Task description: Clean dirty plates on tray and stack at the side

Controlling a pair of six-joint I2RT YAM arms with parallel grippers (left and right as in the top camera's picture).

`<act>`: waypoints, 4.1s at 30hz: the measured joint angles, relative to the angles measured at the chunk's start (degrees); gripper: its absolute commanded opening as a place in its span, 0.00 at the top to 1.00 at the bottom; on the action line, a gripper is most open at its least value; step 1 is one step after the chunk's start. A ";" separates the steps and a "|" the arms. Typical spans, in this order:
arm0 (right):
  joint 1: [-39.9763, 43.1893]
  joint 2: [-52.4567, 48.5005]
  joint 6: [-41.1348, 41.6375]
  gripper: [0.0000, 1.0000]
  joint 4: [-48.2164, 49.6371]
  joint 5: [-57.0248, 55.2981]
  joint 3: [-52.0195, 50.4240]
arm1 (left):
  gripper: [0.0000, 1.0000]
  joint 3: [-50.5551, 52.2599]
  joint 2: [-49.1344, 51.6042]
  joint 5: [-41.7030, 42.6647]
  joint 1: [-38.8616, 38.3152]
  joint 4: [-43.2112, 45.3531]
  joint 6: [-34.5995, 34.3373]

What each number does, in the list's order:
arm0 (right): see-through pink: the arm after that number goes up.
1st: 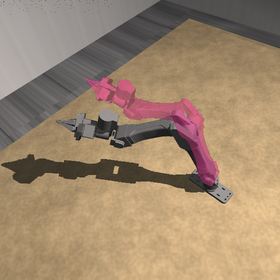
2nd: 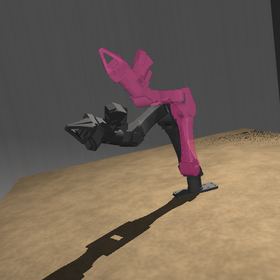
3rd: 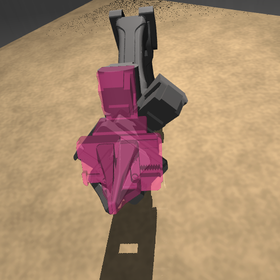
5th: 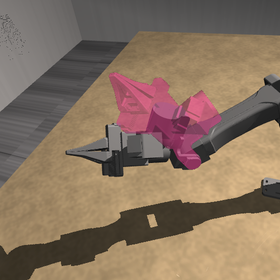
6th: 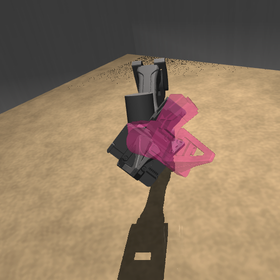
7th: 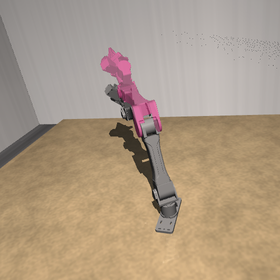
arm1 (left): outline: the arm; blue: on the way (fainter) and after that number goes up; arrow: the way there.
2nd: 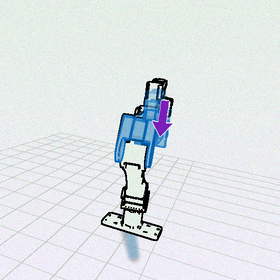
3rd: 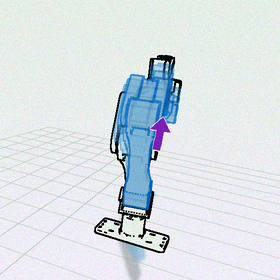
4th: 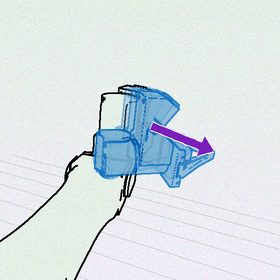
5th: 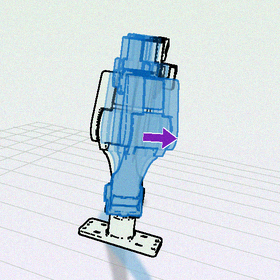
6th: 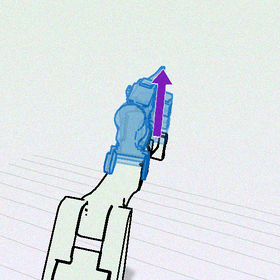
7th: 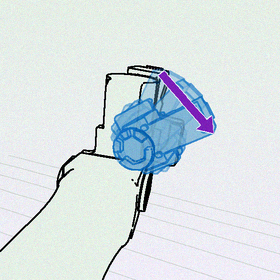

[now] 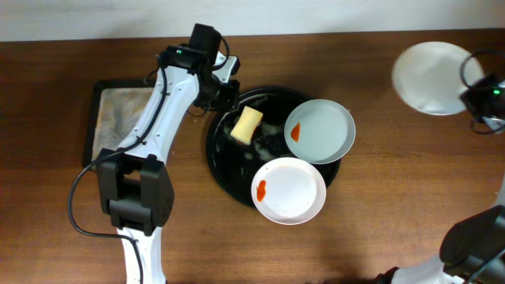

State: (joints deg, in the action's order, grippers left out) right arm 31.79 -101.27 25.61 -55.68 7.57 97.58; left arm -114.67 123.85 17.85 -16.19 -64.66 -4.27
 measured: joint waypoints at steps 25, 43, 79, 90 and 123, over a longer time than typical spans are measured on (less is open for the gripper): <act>7.65 -14.69 -1.73 0.51 7.19 3.65 0.13 | 0.73 0.00 0.00 0.00 0.22 0.02 1.75; -15.10 12.83 -12.35 0.44 -11.26 19.91 0.79 | 0.48 12.70 0.04 1.97 -0.39 14.03 9.29; -16.48 12.83 -13.88 0.44 -12.72 19.74 0.79 | 0.41 13.38 2.40 -20.94 -11.52 15.98 0.92; -16.48 12.83 -14.03 0.44 -12.92 19.74 0.79 | 0.76 13.40 5.38 -21.35 -11.52 17.14 -2.27; -16.48 12.83 -14.01 0.44 -12.85 19.74 0.79 | 0.95 0.76 7.28 -32.74 -16.92 2.14 -4.33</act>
State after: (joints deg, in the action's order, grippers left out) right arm 15.31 -88.44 11.60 -68.53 27.31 98.37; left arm -113.91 131.13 -14.90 -33.10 -62.52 -8.60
